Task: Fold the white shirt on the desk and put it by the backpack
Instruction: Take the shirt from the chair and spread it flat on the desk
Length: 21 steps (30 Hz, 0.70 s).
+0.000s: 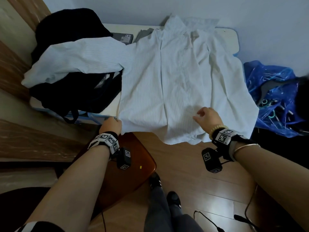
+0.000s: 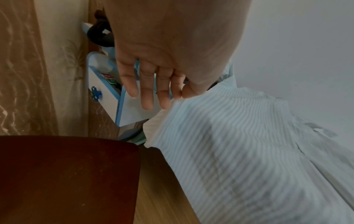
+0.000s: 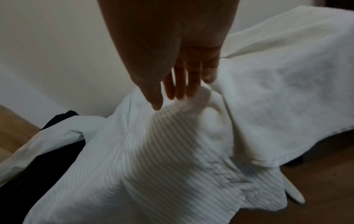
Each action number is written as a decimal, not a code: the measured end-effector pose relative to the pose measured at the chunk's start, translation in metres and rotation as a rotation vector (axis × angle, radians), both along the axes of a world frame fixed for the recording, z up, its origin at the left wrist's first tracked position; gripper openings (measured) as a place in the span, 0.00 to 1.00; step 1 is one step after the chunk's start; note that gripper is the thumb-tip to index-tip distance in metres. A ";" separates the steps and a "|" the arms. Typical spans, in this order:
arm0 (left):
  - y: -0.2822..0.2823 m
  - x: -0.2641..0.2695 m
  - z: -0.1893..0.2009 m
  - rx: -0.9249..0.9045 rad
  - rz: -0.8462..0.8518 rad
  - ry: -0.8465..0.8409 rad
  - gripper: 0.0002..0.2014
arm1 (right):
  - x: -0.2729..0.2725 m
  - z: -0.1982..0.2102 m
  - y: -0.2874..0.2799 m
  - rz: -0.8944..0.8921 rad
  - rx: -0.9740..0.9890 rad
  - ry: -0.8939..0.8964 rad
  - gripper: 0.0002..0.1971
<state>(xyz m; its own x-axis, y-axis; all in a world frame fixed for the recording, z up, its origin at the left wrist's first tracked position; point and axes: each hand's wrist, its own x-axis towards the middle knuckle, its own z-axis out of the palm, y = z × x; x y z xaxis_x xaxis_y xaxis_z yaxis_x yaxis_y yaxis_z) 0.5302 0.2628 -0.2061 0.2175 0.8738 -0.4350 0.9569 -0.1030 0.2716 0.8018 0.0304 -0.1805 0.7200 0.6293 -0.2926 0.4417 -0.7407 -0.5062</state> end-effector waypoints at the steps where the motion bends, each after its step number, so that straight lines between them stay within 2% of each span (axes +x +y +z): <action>1: -0.001 0.001 0.001 -0.017 0.012 -0.007 0.19 | -0.003 -0.002 0.003 0.014 -0.054 0.045 0.18; 5: -0.008 0.011 -0.002 -0.059 -0.051 0.008 0.31 | -0.008 -0.010 0.011 0.018 -0.184 0.159 0.19; 9: -0.003 0.018 -0.009 -0.033 -0.058 -0.041 0.31 | -0.004 -0.009 0.012 0.049 -0.235 0.210 0.18; 12: 0.004 0.022 -0.009 -0.056 0.015 0.005 0.36 | -0.004 -0.010 0.014 -0.053 -0.167 0.192 0.16; 15: 0.011 0.019 -0.011 -0.061 0.044 0.117 0.39 | -0.007 -0.009 0.019 -0.120 -0.096 0.285 0.15; 18: 0.018 0.014 -0.015 -0.065 0.065 0.088 0.34 | -0.010 -0.009 0.024 -0.018 -0.147 0.287 0.12; 21: 0.022 0.012 -0.016 -0.012 0.026 0.053 0.27 | -0.012 -0.010 0.023 0.029 -0.156 0.300 0.20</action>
<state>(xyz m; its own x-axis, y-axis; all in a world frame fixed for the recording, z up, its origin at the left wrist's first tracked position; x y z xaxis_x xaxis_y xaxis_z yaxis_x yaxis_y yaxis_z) 0.5425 0.2847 -0.2217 0.1709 0.8735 -0.4558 0.9724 -0.0749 0.2212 0.7896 0.0537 -0.1904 0.5696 0.5788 -0.5835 0.3117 -0.8091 -0.4982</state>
